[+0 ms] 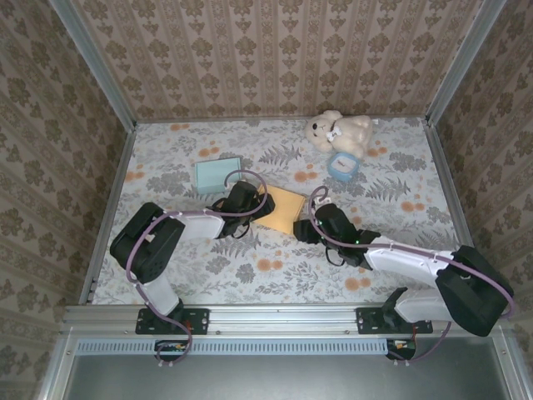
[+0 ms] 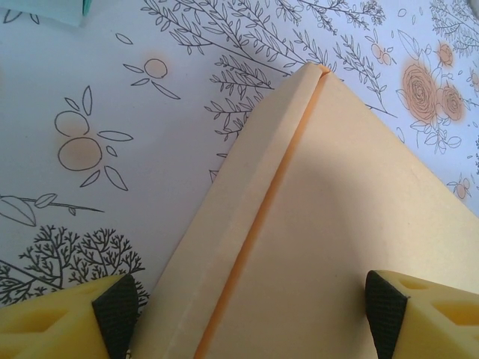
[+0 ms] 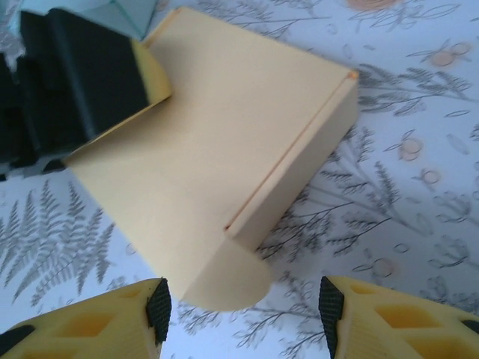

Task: Fold the paper box

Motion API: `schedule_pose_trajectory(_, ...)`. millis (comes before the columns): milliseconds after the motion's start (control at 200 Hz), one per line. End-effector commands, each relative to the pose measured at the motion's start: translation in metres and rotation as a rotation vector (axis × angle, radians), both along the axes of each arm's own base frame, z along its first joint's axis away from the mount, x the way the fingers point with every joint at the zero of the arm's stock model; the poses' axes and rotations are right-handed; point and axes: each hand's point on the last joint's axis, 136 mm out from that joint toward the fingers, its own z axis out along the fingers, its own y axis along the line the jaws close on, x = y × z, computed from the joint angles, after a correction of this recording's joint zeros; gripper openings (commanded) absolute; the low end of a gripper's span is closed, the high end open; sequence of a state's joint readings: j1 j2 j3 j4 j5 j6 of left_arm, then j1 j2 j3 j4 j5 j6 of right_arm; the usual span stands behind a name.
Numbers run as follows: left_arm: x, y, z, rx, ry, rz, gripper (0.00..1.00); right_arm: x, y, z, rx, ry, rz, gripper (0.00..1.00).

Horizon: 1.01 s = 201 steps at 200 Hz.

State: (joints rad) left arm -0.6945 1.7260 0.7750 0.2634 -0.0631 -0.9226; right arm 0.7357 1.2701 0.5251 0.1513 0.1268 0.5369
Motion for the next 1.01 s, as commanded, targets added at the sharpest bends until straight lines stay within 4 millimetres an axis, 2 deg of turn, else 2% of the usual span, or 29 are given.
schedule_pose_trajectory(0,-0.028,0.012,-0.050,0.092,0.156,-0.009,0.80,-0.014,0.003,-0.012,0.002,0.041,0.002,0.57)
schedule_pose_trajectory(225,-0.030,0.013,-0.049,0.093,0.156,-0.009,0.80,-0.014,0.026,-0.020,0.051,0.062,0.035,0.56)
schedule_pose_trajectory(320,-0.030,0.014,-0.048,0.092,0.153,-0.008,0.80,-0.010,0.031,-0.018,0.070,0.053,0.032,0.56)
schedule_pose_trajectory(330,-0.030,0.014,-0.048,0.093,0.155,-0.008,0.80,-0.010,0.031,-0.025,0.058,0.066,0.031,0.56)
schedule_pose_trajectory(365,-0.031,0.013,-0.047,0.092,0.153,-0.011,0.80,-0.009,0.032,-0.028,0.057,0.071,0.028,0.56)
schedule_pose_trajectory(655,-0.031,0.015,-0.045,0.092,0.149,-0.011,0.80,-0.001,0.049,-0.030,0.098,0.081,0.046,0.56)
schedule_pose_trajectory(830,-0.032,0.016,-0.047,0.097,0.152,-0.009,0.80,0.000,0.056,-0.034,0.109,0.098,0.062,0.50)
schedule_pose_trajectory(1000,-0.032,0.015,-0.048,0.098,0.155,-0.012,0.79,0.001,0.058,-0.036,0.101,0.100,0.068,0.49)
